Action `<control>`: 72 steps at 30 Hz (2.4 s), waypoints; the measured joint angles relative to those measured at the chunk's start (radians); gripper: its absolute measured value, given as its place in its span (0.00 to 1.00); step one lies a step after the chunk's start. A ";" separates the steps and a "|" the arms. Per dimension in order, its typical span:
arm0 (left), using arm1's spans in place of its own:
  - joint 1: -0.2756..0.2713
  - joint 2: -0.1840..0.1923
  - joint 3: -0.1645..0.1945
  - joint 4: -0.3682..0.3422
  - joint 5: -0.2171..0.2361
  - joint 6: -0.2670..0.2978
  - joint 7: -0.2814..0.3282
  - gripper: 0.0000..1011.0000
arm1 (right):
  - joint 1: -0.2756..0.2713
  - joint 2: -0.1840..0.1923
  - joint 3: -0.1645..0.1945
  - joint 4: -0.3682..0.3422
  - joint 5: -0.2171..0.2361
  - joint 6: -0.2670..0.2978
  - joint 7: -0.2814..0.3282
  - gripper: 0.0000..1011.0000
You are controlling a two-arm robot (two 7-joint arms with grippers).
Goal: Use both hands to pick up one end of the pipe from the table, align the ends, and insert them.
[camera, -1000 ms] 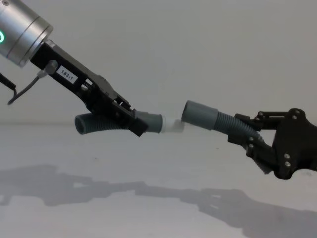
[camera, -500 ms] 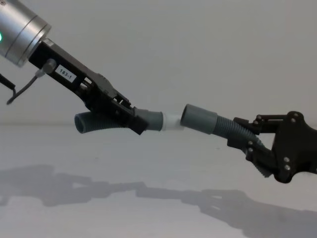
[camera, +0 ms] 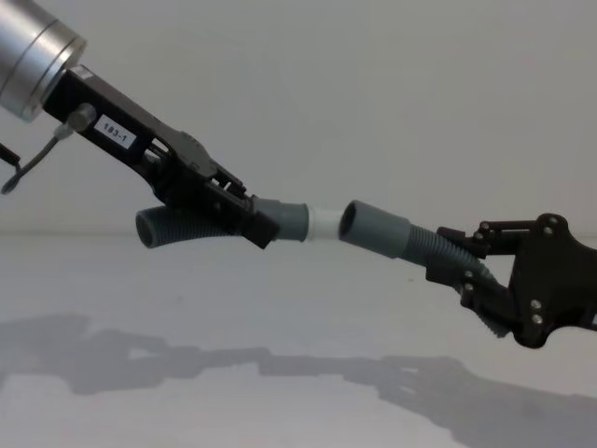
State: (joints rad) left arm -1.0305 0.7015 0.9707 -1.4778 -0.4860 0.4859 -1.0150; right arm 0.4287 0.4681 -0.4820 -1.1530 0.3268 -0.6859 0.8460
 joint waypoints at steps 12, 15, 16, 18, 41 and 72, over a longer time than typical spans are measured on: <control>0.015 0.041 -0.002 -0.046 -0.014 0.020 0.014 0.33 | 0.005 0.002 0.001 0.010 -0.005 0.005 -0.004 0.23; 0.022 0.054 -0.005 -0.060 -0.015 0.032 0.024 0.33 | 0.006 0.002 0.002 0.013 -0.005 0.004 -0.004 0.23; 0.023 0.056 -0.005 -0.063 -0.015 0.034 0.026 0.33 | 0.007 0.002 0.002 0.014 -0.005 0.004 -0.003 0.23; 0.025 0.061 -0.006 -0.068 -0.015 0.037 0.029 0.33 | 0.008 0.002 0.003 0.017 -0.003 0.003 -0.002 0.23; 0.036 0.065 -0.027 -0.067 -0.007 0.019 0.039 0.33 | 0.021 -0.003 -0.004 0.040 0.012 -0.012 0.023 0.23; 0.027 0.035 -0.026 -0.033 -0.016 -0.030 0.016 0.33 | 0.030 -0.011 -0.009 0.045 -0.009 0.009 0.000 0.23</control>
State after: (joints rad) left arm -1.0036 0.7364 0.9444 -1.5107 -0.5017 0.4561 -0.9986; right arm 0.4583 0.4572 -0.4906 -1.1080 0.3180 -0.6772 0.8465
